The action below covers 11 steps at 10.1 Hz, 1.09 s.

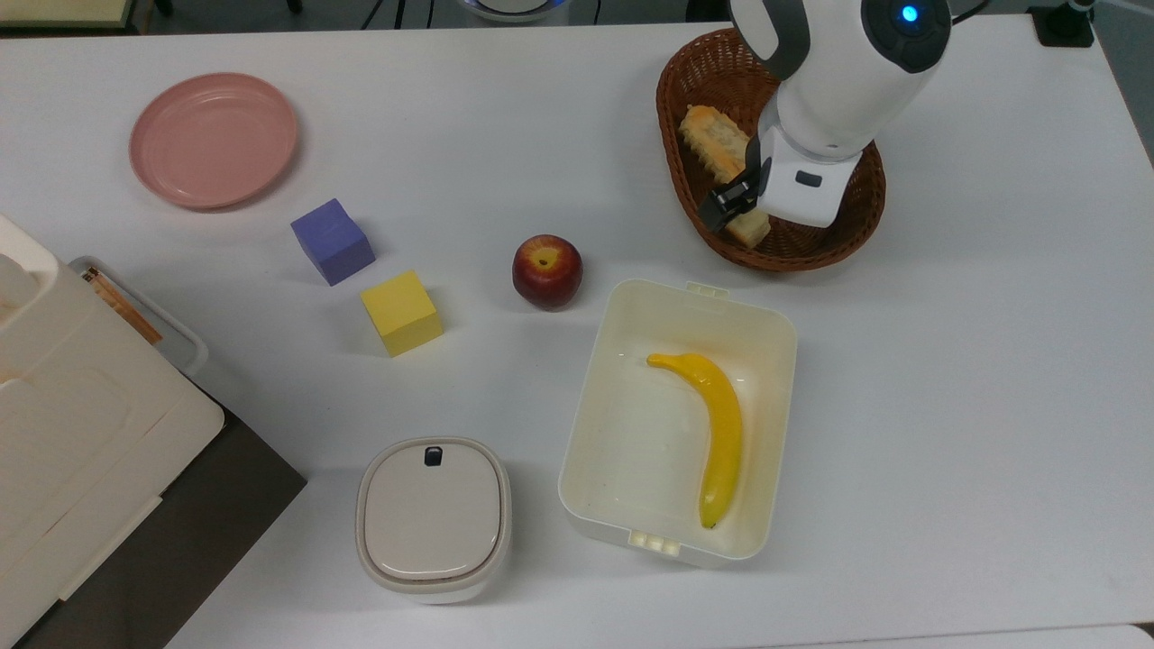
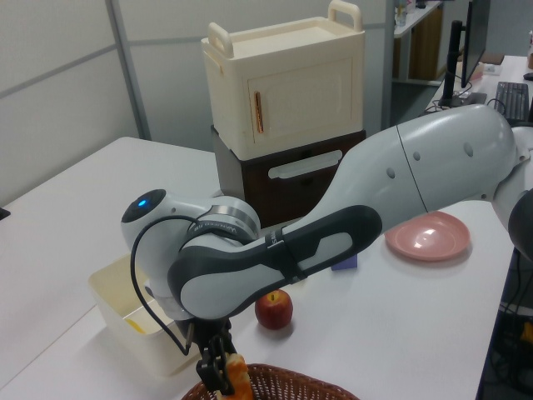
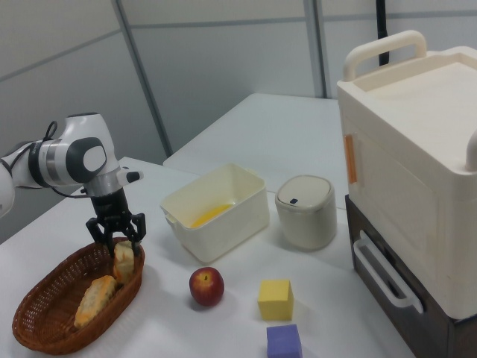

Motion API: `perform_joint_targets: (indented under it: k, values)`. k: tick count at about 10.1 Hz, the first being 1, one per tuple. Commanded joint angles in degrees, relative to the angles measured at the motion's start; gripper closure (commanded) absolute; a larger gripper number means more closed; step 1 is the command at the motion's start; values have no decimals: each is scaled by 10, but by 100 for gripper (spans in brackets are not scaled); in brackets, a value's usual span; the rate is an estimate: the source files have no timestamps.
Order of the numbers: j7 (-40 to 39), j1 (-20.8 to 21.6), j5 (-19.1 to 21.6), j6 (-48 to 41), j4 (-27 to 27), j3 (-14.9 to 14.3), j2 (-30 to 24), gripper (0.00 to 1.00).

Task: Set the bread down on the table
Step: 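Lower the gripper into the basket and close on a bread roll, then lift the grasped bread roll up out of the basket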

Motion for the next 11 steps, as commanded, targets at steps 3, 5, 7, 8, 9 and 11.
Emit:
perform_joint_targets:
  k: [3, 5, 7, 8, 9, 11]
  values:
    - [6, 0, 9, -43, -5, -6, -53, 100]
    - [4, -10, 14, -104, 13, -7, -85, 100]
    - [1, -38, 23, -173, 31, -14, -119, 100]
    - [-10, -63, 18, -200, 30, -14, -137, 100]
    - [-26, -85, 14, -222, 31, -16, -148, 100]
    - [-52, -151, 12, -225, 31, -16, -162, 97]
